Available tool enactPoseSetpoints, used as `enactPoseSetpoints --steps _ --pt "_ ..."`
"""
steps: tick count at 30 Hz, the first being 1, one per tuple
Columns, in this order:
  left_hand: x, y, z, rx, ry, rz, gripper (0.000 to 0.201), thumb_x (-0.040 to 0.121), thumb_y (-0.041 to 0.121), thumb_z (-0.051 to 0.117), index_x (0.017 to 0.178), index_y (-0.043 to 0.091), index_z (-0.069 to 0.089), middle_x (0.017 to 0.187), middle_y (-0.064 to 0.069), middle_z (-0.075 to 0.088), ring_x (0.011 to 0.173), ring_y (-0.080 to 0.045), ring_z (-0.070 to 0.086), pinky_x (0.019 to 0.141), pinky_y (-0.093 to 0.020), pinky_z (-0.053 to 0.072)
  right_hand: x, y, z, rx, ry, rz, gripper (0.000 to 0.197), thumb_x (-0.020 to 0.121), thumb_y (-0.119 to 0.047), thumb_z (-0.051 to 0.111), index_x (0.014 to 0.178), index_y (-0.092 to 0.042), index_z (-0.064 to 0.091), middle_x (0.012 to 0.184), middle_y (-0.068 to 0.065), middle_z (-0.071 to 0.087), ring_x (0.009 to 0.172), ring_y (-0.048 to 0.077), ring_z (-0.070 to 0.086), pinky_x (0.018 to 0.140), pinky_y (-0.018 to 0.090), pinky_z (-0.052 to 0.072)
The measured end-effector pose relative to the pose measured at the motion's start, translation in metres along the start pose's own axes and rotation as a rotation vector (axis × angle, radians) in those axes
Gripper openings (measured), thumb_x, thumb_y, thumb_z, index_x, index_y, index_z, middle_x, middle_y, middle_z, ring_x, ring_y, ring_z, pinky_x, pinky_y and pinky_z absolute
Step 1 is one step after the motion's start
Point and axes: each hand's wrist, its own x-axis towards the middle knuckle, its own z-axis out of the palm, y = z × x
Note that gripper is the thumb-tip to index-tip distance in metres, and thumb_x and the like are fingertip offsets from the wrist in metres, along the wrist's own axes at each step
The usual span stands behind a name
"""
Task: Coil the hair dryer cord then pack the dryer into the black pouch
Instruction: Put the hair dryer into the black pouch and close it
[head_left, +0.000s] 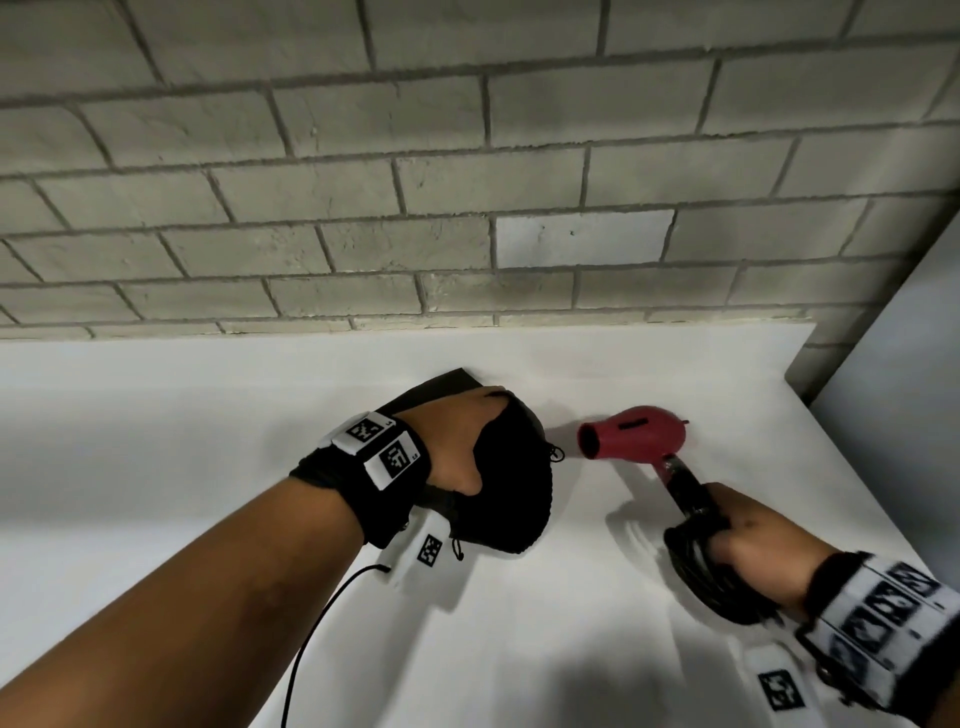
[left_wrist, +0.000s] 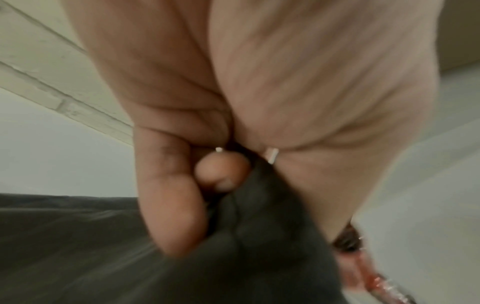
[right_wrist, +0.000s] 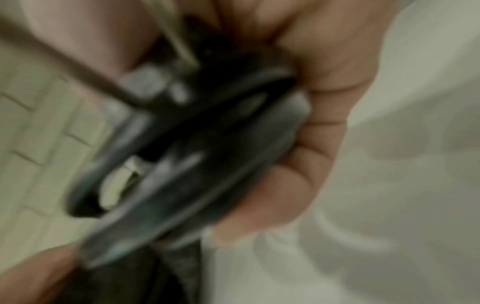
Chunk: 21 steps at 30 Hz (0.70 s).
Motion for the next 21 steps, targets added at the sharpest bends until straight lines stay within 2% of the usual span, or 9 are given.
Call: enactPoseSetpoints --steps 3,6,8,11,13,16,18,20,21 --pt "0.003 0.001 -0.001 -0.016 -0.001 0.033 0.075 0.057 0.017 0.072 0.127 0.025 0.046 0.126 0.008 0.052 0.114 -0.014 0.054 0.097 -0.035 0.048 -0.025 -0.009 0.002 0.126 -0.230 -0.052 0.054 0.056 0.009 0.043 0.106 -0.006 0.057 0.066 0.017 0.053 0.050 0.022 0.051 0.045 0.026 0.040" --pt "0.007 0.008 0.004 -0.006 -0.007 0.141 0.073 0.055 0.018 0.075 0.121 0.031 0.049 0.121 0.014 0.053 0.110 -0.010 0.057 0.094 -0.036 0.050 -0.028 -0.021 0.021 -0.030 -0.498 -0.053 0.059 0.057 0.009 0.042 0.111 -0.009 0.055 0.073 0.019 0.049 0.052 0.021 0.048 0.044 0.024 0.037" --pt "0.008 0.012 0.010 0.012 -0.027 0.218 0.073 0.059 0.022 0.078 0.123 0.036 0.047 0.127 0.017 0.050 0.114 -0.006 0.056 0.097 -0.035 0.049 -0.021 -0.026 0.031 -0.093 -0.535 -0.024 0.057 0.057 0.008 0.041 0.110 -0.008 0.054 0.069 0.016 0.051 0.046 0.017 0.050 0.043 0.022 0.038" --pt "0.001 0.014 0.019 0.116 -0.076 0.243 0.085 0.065 0.025 0.075 0.139 0.034 0.035 0.155 0.009 0.028 0.137 -0.007 0.039 0.108 -0.034 0.040 -0.008 -0.027 0.036 -0.156 -0.490 0.015 0.061 0.058 0.007 0.042 0.112 -0.013 0.061 0.060 0.002 0.061 0.043 0.011 0.057 0.041 0.019 0.042" --pt "-0.007 0.013 0.023 0.207 -0.104 0.223 0.097 0.065 0.025 0.076 0.147 0.028 0.024 0.163 0.006 0.008 0.140 -0.012 0.035 0.108 -0.030 0.038 -0.001 -0.028 0.036 -0.185 -0.407 0.044 0.057 0.058 0.007 0.043 0.103 -0.019 0.066 0.060 -0.002 0.064 0.042 0.008 0.059 0.040 0.018 0.043" --pt "-0.016 0.018 0.025 0.250 -0.124 0.155 0.109 0.063 0.021 0.078 0.152 0.022 0.015 0.164 0.008 -0.007 0.127 -0.019 0.051 0.092 -0.018 0.040 0.008 -0.032 0.037 -0.278 -0.293 0.052 0.048 0.053 0.000 0.049 0.092 -0.023 0.065 0.065 0.001 0.064 0.046 0.009 0.060 0.044 0.021 0.044" --pt "-0.019 0.025 0.028 0.233 -0.125 0.130 0.113 0.062 0.017 0.078 0.153 0.023 0.012 0.163 0.007 -0.013 0.121 -0.020 0.055 0.085 -0.016 0.042 0.011 -0.040 0.039 -0.366 -0.228 0.045 0.051 0.052 -0.006 0.052 0.099 -0.019 0.065 0.080 0.007 0.070 0.065 0.018 0.066 0.054 0.030 0.051" --pt "-0.020 0.035 0.035 0.190 -0.118 0.133 0.110 0.062 0.014 0.077 0.151 0.025 0.013 0.163 0.003 -0.017 0.114 -0.021 0.059 0.075 -0.012 0.043 0.015 -0.046 0.042 -0.439 -0.155 0.046 0.046 0.060 -0.007 0.055 0.103 -0.014 0.066 0.092 0.010 0.074 0.083 0.026 0.069 0.068 0.034 0.056" --pt "-0.020 0.042 0.039 0.159 -0.109 0.137 0.111 0.062 0.013 0.077 0.150 0.026 0.012 0.163 0.001 -0.017 0.113 -0.021 0.060 0.075 -0.012 0.046 0.016 -0.049 0.045 -0.464 -0.117 0.058 0.037 0.067 -0.006 0.055 0.102 -0.012 0.067 0.092 0.009 0.073 0.085 0.027 0.068 0.068 0.031 0.055"
